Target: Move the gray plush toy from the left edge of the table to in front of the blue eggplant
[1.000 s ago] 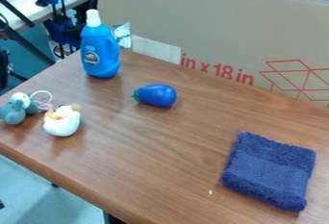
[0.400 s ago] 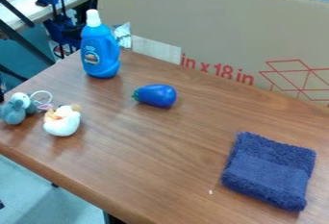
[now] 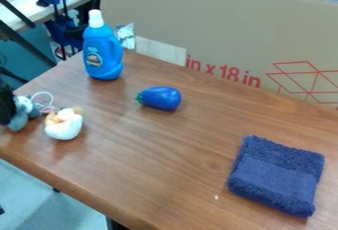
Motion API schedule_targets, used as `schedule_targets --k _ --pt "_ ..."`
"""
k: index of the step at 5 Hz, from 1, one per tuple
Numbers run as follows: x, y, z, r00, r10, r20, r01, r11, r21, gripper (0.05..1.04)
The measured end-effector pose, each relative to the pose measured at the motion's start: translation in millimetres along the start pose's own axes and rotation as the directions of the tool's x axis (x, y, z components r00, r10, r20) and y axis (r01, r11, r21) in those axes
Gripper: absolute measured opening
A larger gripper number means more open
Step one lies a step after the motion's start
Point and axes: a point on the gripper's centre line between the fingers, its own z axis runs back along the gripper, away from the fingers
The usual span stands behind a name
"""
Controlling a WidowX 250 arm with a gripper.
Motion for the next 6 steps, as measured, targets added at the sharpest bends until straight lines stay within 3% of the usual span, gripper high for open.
schedule_targets --k 1,4,5,6 --pt "4 -2 13 0.999 0.01 0.043 -0.01 1.0 0.019 1.001" --pt "6 0 15 0.987 0.075 0.139 -0.064 0.995 -0.079 1.0" --pt "7 -2 3 0.99 0.082 0.116 -0.071 0.992 -0.103 1.0" --pt "15 -7 0 0.982 0.104 0.157 -0.08 0.985 -0.15 1.001"
